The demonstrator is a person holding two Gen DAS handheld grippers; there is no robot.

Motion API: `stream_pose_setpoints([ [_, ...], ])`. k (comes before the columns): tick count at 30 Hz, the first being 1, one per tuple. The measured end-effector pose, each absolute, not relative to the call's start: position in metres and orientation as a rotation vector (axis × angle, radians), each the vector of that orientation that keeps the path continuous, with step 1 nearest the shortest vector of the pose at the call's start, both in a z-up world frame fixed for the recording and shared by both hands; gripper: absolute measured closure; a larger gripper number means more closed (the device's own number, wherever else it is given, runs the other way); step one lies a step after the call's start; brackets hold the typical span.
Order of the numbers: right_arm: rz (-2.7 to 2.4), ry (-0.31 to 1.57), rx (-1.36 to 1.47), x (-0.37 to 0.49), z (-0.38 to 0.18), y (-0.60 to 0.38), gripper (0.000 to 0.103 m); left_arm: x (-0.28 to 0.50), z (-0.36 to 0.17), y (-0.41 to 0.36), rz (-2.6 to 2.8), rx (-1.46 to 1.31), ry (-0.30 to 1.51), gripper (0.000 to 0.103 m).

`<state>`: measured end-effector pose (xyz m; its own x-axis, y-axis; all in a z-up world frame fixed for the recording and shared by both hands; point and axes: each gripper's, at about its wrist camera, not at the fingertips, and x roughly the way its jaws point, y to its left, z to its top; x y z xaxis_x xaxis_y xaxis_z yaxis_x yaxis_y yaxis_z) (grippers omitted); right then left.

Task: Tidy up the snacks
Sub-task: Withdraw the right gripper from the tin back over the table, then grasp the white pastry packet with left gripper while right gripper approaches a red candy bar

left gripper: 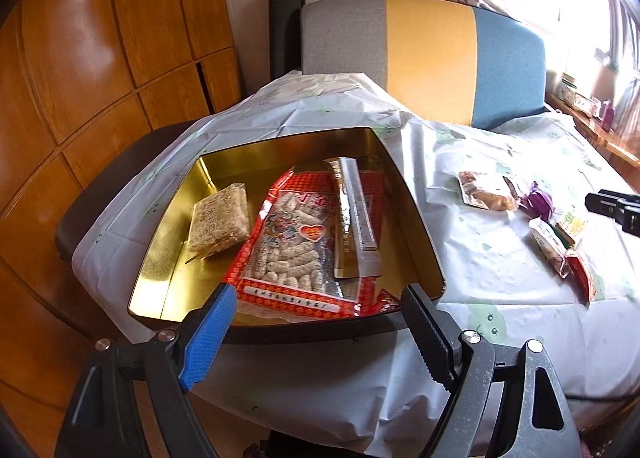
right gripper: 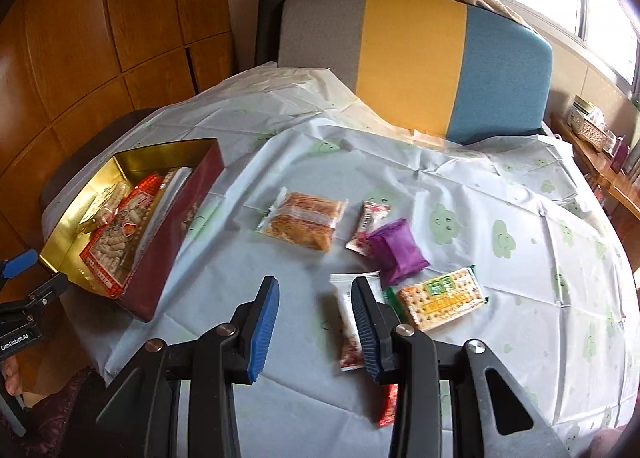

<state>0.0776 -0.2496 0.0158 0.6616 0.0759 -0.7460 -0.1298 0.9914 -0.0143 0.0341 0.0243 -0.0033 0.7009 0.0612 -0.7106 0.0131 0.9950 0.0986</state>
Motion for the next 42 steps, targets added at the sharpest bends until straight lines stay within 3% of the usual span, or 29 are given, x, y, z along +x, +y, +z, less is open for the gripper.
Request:
stream_pose_setpoints([
  [15,-0.138,0.887,0.036,0.087,0.002,-0.362,0.065,0.038,-0.006,-0.033,-0.063,0.225,0.803,0.018],
  [29,-0.261,0.952,0.158,0.084,-0.004,-0.396,0.065,0.055,-0.015,-0.095,-0.172,0.317,0.831,0.018],
  [42,-0.314,0.992,0.199,0.085,-0.009,-0.410,0.065,0.113,-0.025,-0.157,-0.375,0.189,0.990,0.032],
])
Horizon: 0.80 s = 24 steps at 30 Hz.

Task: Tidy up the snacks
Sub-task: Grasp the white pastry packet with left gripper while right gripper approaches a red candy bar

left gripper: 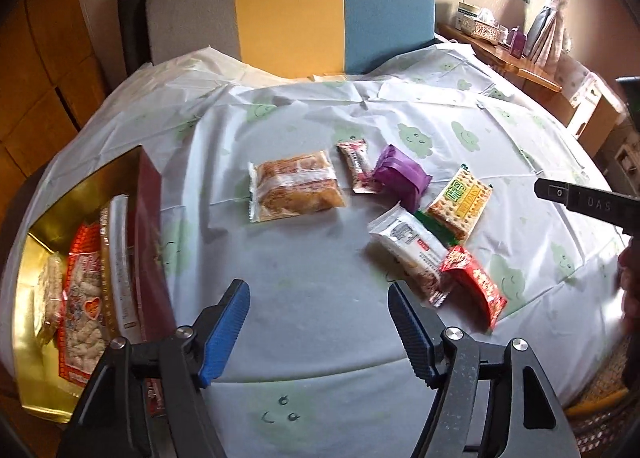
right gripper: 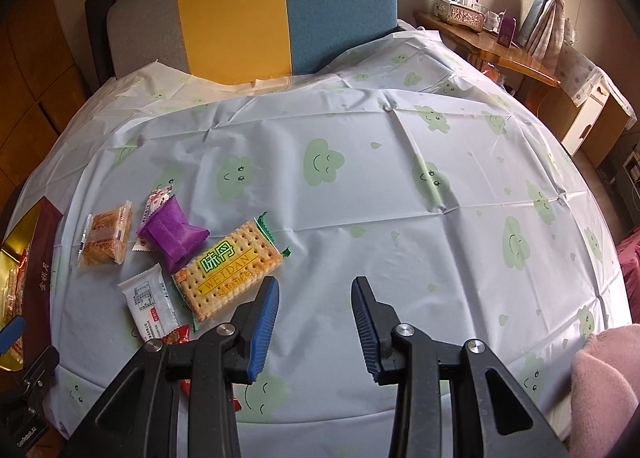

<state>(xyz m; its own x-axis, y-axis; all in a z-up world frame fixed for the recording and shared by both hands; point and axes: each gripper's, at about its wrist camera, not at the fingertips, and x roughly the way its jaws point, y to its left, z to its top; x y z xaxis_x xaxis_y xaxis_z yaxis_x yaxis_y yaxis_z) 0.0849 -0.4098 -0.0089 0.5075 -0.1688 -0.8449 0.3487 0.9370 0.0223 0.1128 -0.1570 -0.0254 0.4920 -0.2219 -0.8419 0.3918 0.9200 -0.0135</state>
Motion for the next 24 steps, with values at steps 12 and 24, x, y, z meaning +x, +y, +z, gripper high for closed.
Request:
stream_pose_setpoints([
  [12,-0.300,0.993,0.215,0.087,-0.009,-0.410,0.065,0.160,-0.063,-0.224,-0.405,0.114,1.151,0.031],
  [24,-0.290,0.931,0.055,0.087,0.000,-0.386,0.065,0.154,-0.082,-0.209,-0.431,0.151,1.088,0.050],
])
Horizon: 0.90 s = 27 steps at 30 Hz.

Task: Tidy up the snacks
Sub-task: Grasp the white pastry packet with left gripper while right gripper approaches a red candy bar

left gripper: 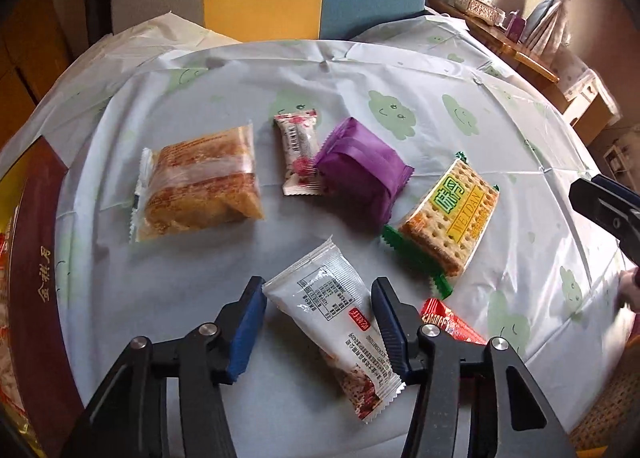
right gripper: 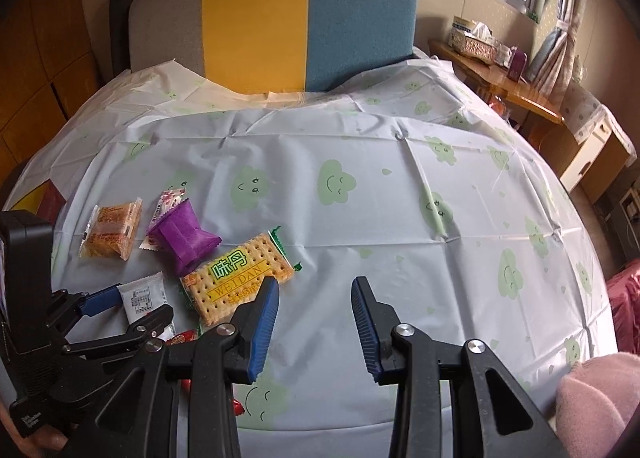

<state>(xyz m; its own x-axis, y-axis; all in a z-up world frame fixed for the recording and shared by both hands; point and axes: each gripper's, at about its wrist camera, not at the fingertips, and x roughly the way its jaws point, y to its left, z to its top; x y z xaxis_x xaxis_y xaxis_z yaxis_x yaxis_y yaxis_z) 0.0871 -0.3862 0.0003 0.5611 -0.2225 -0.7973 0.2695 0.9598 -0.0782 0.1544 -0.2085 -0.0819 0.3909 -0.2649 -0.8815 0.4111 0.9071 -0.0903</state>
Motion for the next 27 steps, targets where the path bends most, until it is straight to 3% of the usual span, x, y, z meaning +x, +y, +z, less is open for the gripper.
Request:
stream_pose_setpoints([
  [1,-0.279,0.922,0.024,0.087,0.001,-0.381,0.065,0.153,-0.081,-0.200,-0.427,0.141,1.081,0.058],
  [3,-0.245,0.912,-0.020,0.088,0.002,-0.370,0.065,0.152,-0.077,-0.187,-0.423,0.122,1.070,0.065],
  [12,-0.193,0.912,-0.125,0.088,-0.004,-0.346,0.065,0.141,-0.076,-0.170,-0.392,0.159,1.053,0.064],
  [14,-0.196,0.917,-0.132,0.089,-0.005,-0.345,0.065,0.145,-0.076,-0.169,-0.370,0.134,1.072,0.060],
  [16,-0.195,0.922,-0.133,0.089,-0.006,-0.346,0.065,0.149,-0.076,-0.169,-0.359,0.098,1.107,0.047],
  [18,-0.198,0.930,-0.131,0.090,-0.008,-0.347,0.065,0.151,-0.077,-0.171,-0.370,0.062,1.140,0.047],
  [27,-0.203,0.945,-0.107,0.090,-0.008,-0.352,0.065,0.151,-0.082,-0.200,-0.302,0.094,1.163,0.027],
])
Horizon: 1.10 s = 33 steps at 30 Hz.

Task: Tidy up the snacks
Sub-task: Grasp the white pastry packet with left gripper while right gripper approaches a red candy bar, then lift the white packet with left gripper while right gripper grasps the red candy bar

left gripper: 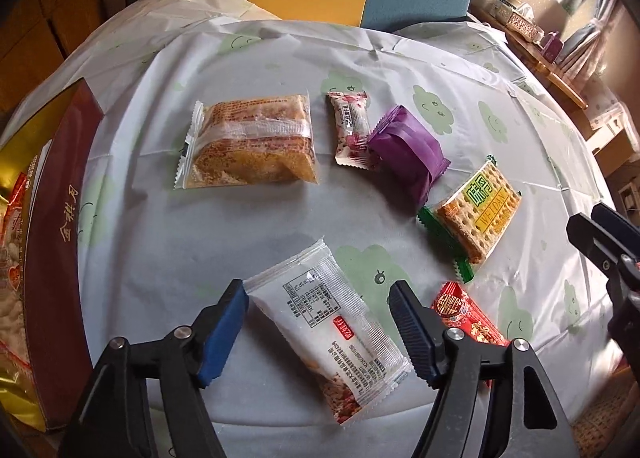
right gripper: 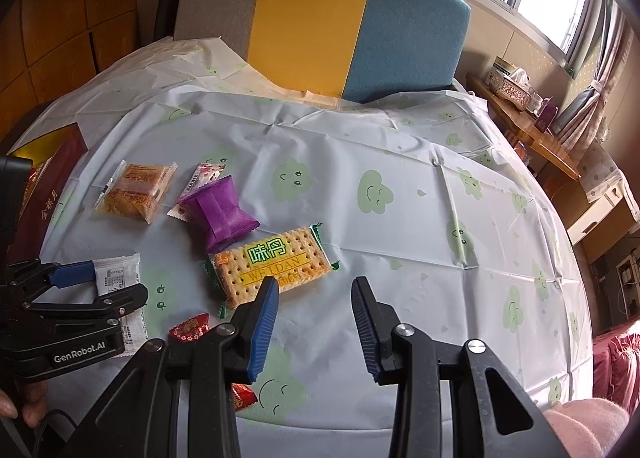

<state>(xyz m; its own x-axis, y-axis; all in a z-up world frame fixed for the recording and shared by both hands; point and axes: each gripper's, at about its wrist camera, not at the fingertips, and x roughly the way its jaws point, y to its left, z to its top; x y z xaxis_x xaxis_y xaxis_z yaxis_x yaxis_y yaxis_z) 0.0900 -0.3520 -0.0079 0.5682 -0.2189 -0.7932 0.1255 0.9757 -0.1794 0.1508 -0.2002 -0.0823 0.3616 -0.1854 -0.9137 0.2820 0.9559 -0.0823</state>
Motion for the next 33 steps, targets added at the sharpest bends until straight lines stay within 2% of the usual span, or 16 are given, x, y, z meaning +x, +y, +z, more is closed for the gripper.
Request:
stream_pose_setpoints([
  [3,-0.206,0.952,-0.082,0.091,-0.008,-0.357,0.065,0.141,-0.087,-0.211,-0.295,0.197,1.134,0.029],
  [6,-0.199,0.968,-0.043,0.093,-0.010,-0.363,0.065,0.126,-0.084,-0.213,-0.359,0.258,1.078,0.052],
  [7,-0.190,0.978,-0.026,0.094,-0.011,-0.364,0.065,0.122,-0.084,-0.209,-0.374,0.267,1.071,0.055],
  [15,0.097,1.146,0.203,0.103,-0.038,-0.358,0.063,0.101,-0.081,-0.167,-0.401,0.274,1.006,0.057],
  [21,0.149,1.271,0.044,0.106,-0.065,-0.322,0.061,0.095,-0.080,-0.152,-0.386,0.255,0.995,0.057],
  [23,0.117,1.284,0.019,0.106,-0.071,-0.321,0.057,0.094,-0.080,-0.150,-0.382,0.248,0.993,0.057],
  [33,0.105,1.298,0.018,0.103,-0.077,-0.317,0.056,0.084,-0.067,-0.142,-0.369,0.235,0.940,0.057],
])
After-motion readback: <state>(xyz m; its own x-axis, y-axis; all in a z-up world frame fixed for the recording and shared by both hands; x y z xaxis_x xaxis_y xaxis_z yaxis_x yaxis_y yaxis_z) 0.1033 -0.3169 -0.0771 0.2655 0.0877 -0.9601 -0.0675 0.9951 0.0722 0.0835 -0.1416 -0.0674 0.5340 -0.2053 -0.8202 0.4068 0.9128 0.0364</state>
